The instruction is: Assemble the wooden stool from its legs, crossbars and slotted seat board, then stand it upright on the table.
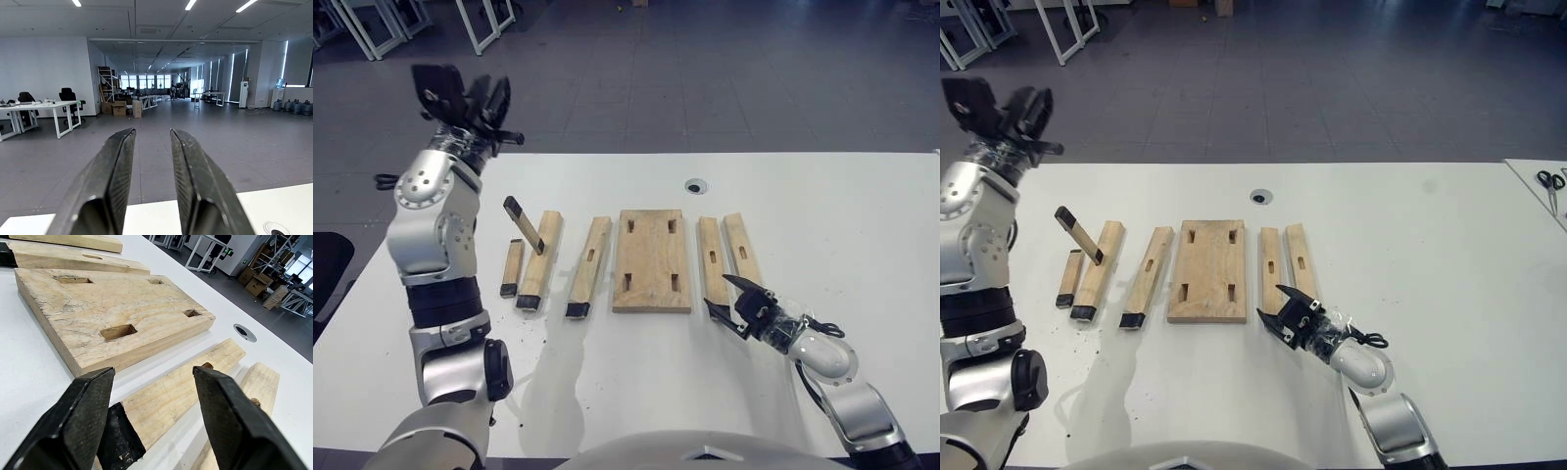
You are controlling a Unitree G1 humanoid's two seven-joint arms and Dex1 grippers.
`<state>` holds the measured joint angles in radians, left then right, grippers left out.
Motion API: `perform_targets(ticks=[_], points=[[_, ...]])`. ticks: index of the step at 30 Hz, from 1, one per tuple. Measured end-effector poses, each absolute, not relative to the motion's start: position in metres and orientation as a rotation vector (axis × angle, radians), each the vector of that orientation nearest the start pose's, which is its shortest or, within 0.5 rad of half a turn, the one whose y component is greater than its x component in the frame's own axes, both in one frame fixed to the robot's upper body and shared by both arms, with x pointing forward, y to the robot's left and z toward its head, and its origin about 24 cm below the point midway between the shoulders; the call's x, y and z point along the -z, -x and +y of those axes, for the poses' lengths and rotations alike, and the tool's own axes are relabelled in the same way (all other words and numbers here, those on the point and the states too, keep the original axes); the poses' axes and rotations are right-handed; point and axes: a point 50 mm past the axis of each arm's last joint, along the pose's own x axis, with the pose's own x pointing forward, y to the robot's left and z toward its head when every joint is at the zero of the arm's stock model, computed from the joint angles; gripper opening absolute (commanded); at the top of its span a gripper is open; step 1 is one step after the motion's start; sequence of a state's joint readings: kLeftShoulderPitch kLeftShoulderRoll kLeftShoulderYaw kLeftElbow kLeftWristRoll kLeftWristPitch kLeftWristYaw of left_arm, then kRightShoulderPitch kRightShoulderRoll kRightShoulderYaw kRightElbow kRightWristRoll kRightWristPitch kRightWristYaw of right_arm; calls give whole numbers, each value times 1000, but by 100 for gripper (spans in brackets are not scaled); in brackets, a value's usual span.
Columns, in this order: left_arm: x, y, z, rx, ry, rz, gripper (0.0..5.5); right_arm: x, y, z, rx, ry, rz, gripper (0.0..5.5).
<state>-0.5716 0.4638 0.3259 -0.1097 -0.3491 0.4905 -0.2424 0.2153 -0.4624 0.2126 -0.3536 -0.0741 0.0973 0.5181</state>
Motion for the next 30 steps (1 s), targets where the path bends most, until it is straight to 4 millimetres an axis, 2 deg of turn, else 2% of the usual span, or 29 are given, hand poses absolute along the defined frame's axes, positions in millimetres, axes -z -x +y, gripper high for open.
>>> perform_targets(ticks=[1, 4, 8, 12, 14, 16, 21, 25, 30], points=[[-228, -310, 243, 100, -49, -282, 152, -52, -193, -150, -753, 472, 128, 294], [-204, -294, 249, 57, -60, -221, 198, -51, -192, -150, -753, 469, 130, 294], [-172, -264, 263, -34, -50, -155, 200, -50, -190, -150, -750, 466, 135, 294], [-145, -234, 259, -13, -31, -42, 200, -50, -190, -151, -749, 467, 136, 294], [-122, -219, 255, -4, -10, 65, 227, -49, -188, -151, -749, 464, 145, 294], [-107, -211, 252, -3, 7, 122, 258, -48, -187, -152, -749, 464, 150, 294], [-58, -199, 250, 3, 16, 354, 258, -48, -187, -152, -754, 465, 150, 294], [-34, -197, 251, 5, 7, 456, 258, -49, -188, -152, -758, 471, 146, 294], [-19, -195, 254, -9, -13, 504, 258, -52, -192, -152, -767, 482, 136, 294]])
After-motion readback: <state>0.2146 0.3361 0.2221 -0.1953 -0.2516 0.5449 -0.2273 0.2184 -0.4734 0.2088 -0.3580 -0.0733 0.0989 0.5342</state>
